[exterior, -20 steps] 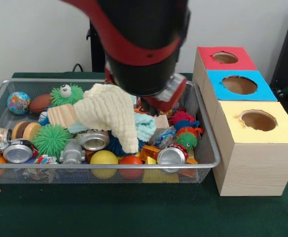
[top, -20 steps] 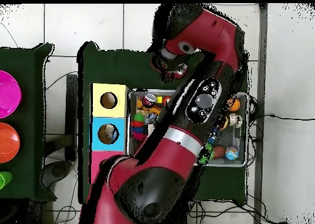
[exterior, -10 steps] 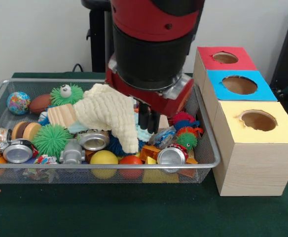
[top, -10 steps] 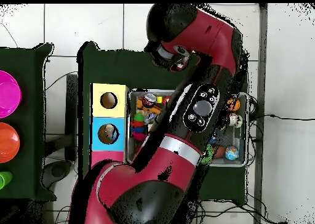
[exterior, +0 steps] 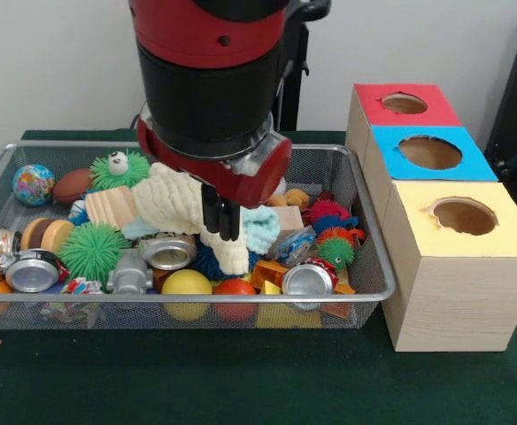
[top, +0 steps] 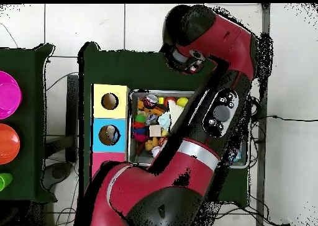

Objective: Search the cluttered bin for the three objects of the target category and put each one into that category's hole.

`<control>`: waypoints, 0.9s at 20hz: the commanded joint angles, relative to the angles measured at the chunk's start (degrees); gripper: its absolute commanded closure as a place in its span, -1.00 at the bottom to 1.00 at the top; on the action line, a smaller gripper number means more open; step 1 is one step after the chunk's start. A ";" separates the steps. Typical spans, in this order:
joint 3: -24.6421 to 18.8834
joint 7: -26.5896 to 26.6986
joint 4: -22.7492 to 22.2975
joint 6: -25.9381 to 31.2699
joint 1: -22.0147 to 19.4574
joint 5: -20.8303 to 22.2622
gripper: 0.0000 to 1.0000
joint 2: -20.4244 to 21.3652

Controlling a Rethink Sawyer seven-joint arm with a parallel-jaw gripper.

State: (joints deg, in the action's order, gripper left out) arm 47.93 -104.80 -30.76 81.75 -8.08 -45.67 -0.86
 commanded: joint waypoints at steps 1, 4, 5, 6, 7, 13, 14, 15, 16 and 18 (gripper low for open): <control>-7.81 -3.95 -3.47 1.12 -0.69 3.42 1.00 -1.10; -8.41 -6.26 -2.52 0.80 -0.23 3.59 1.00 -1.73; -8.52 -6.87 -2.21 0.56 -0.05 3.61 1.00 -2.03; -8.64 -7.49 -1.90 0.32 0.13 3.62 1.00 -2.32; -8.73 -8.06 -1.51 -0.01 0.31 3.50 1.00 -2.71; -9.41 -10.32 -1.54 -1.99 1.51 3.87 1.00 -3.55; -9.30 -10.70 -1.24 -2.00 1.42 3.92 1.00 -3.78; -9.20 -11.14 -0.87 -1.92 1.52 3.98 1.00 -4.02; -9.02 -11.62 -0.43 -1.85 1.63 3.95 1.00 -4.33; -8.07 -12.40 2.08 -0.61 0.92 3.62 1.00 -5.63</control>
State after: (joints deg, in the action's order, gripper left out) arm 43.78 -104.84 -29.60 81.74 -6.90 -43.72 -3.06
